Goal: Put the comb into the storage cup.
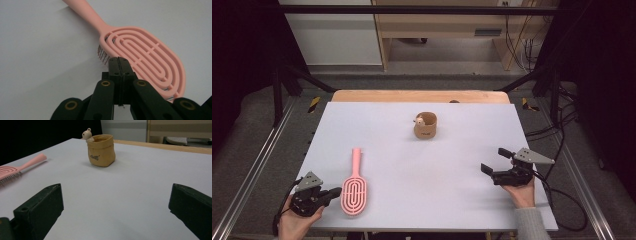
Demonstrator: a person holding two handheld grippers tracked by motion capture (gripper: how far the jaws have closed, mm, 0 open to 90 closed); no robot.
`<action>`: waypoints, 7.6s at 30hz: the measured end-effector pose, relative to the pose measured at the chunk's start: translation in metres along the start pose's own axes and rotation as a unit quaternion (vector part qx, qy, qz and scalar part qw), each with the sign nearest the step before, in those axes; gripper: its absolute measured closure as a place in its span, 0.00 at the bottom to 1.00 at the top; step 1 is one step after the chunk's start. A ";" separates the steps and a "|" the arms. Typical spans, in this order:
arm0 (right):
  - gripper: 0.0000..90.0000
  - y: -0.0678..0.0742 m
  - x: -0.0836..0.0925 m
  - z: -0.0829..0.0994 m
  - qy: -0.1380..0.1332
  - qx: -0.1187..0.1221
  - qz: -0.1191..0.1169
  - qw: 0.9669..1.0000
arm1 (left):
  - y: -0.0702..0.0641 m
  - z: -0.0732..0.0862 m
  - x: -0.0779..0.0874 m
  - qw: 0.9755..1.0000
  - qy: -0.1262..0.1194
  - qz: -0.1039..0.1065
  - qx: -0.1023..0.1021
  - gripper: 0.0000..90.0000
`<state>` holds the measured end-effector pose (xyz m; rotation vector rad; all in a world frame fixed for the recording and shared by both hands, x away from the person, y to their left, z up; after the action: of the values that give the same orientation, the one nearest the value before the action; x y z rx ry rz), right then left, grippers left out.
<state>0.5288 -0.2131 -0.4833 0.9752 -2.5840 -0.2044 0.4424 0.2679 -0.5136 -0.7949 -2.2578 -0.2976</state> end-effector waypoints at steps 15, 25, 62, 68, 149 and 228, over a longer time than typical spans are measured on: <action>0.00 0.000 0.000 0.000 0.000 0.000 0.001 1.000 | -0.012 -0.002 -0.004 1.000 0.001 0.013 -0.011 1.00; 0.00 0.000 0.000 0.000 0.000 0.000 0.000 1.000 | -0.023 -0.004 -0.011 0.999 0.000 0.026 -0.022 1.00; 0.00 0.000 0.000 0.000 0.001 -0.001 0.001 1.000 | -0.046 -0.013 -0.038 0.998 0.004 0.042 -0.045 1.00; 0.00 0.000 0.000 0.000 0.002 0.000 0.001 1.000 | -0.052 -0.021 -0.047 0.998 0.000 0.043 -0.053 1.00; 0.00 -0.001 0.000 0.001 0.004 0.000 0.002 1.000 | 0.010 -0.095 0.010 0.994 -0.053 -0.011 -0.091 0.00; 0.00 -0.001 -0.001 0.001 0.006 0.001 0.001 1.000 | 0.015 -0.020 -0.059 0.980 0.118 0.043 -0.152 0.61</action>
<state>0.5293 -0.2131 -0.4849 0.9703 -2.5756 -0.1960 0.4956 0.2441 -0.5410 -0.9566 -1.9733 -0.6725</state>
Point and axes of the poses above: each handheld gripper's, and its own axes: x roughly backward along the jaws, z roughly out of its underside, y roughly to its left, the point moved 10 cm from there along -x, roughly forward along the jaws, and after that the axes turned 6 degrees about -x, right-handed, at the moved point
